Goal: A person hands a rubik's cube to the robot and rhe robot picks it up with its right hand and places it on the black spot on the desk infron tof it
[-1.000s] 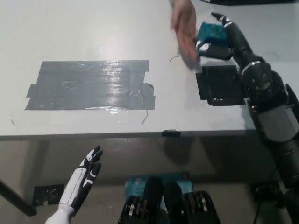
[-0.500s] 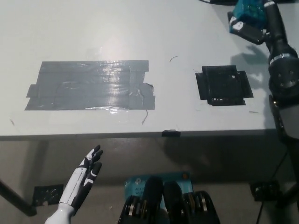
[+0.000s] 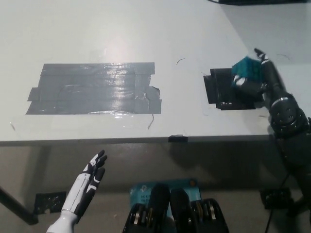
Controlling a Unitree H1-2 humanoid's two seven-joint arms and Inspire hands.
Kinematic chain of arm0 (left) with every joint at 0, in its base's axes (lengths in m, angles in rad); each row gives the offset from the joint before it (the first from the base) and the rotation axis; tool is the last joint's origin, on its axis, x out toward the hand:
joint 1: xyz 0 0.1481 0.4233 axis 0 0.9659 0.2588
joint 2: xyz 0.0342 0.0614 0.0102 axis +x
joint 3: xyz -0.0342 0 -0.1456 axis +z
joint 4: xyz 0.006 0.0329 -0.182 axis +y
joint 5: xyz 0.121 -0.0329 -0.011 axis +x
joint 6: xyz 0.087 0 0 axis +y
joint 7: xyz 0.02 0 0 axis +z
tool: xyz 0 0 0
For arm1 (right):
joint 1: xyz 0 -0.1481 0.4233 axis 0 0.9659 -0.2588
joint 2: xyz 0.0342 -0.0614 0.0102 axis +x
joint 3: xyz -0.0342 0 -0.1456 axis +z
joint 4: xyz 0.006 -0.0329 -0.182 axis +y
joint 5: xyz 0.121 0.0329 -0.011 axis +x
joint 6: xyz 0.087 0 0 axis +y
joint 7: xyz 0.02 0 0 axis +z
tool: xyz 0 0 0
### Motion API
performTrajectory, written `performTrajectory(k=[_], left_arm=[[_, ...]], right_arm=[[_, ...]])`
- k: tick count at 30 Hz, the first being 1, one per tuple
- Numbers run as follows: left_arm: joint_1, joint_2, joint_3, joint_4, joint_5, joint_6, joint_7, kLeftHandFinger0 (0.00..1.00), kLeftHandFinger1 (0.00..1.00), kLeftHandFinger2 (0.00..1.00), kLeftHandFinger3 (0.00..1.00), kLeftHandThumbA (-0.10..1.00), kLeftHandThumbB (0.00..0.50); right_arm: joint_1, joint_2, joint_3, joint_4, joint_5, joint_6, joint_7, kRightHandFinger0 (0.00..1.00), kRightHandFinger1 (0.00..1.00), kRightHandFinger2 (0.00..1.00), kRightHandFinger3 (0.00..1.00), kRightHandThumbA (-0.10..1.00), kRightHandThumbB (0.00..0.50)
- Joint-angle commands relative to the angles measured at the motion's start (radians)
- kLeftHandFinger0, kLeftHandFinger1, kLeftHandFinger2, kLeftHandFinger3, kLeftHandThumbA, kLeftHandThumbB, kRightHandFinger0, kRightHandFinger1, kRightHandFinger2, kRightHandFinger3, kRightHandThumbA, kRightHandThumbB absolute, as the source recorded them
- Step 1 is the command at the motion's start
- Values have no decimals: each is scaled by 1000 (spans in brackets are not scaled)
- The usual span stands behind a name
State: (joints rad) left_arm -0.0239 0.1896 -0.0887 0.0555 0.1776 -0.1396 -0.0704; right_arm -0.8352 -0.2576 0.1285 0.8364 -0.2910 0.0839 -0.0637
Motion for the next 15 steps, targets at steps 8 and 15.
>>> performTrajectory(k=[8, 15], left_arm=[[-19, 6, 13, -20, -8, 0, 0, 1000, 1000, 1000, 1000, 1000, 178], [-27, 9, 13, -14, -9, -11, -1, 1000, 1000, 1000, 1000, 1000, 177]], right_arm=[[-20, -60, 31, -256, -46, 80, 38, 1000, 1000, 1000, 1000, 867, 472], [-6, -70, -7, -569, -106, 145, 1, 1000, 1000, 1000, 1000, 1000, 500]])
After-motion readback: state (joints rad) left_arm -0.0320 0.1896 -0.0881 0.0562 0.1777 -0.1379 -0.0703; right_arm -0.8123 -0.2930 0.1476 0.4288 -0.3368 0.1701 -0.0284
